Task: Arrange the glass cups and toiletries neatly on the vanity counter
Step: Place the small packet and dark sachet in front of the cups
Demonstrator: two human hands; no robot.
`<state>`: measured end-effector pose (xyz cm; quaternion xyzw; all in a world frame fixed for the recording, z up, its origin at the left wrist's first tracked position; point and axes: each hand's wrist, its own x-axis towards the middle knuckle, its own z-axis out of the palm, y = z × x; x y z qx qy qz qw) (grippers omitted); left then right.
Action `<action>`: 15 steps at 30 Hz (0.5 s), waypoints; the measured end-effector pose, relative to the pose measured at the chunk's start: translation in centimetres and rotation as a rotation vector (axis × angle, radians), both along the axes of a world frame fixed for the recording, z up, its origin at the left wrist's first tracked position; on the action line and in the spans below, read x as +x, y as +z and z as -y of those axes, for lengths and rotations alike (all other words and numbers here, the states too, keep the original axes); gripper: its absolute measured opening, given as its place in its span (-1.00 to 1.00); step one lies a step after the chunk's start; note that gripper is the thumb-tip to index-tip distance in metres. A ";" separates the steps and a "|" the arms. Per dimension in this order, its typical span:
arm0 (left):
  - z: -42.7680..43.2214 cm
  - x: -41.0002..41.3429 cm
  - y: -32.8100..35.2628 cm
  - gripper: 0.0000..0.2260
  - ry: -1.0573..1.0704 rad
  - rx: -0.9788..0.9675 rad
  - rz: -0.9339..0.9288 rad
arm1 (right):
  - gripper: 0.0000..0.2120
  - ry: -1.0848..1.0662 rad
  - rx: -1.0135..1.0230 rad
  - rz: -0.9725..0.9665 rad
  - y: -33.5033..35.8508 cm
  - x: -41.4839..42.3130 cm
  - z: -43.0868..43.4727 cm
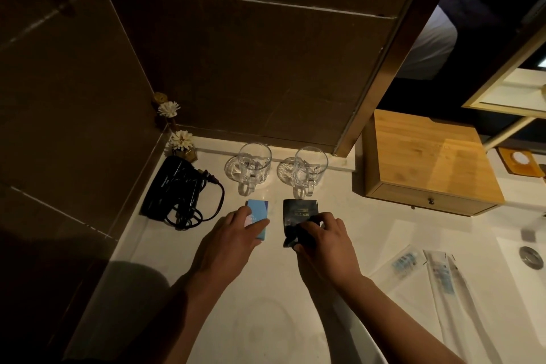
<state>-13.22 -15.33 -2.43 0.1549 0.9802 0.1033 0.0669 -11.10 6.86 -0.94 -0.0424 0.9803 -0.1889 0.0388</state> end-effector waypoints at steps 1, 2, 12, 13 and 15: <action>0.0 -0.2 0.0 -0.49 -0.004 0.004 0.000 | -0.55 -0.006 0.004 0.005 0.0 -0.1 0.1; 0.1 -0.4 -0.1 -0.50 -0.009 0.008 -0.004 | -0.54 -0.011 0.009 0.009 0.0 -0.2 0.2; 2.1 -2.1 -1.2 -0.50 -0.099 0.019 -0.029 | -0.54 -0.095 0.003 0.012 -0.4 -1.3 1.8; 2.1 -2.1 -1.2 -0.49 -0.097 0.019 -0.035 | -0.55 -0.099 -0.004 0.010 -0.3 -1.3 1.8; 1.9 -2.1 -1.2 -0.48 -0.091 0.015 -0.044 | -0.55 -0.108 -0.003 0.007 -0.3 -1.4 1.4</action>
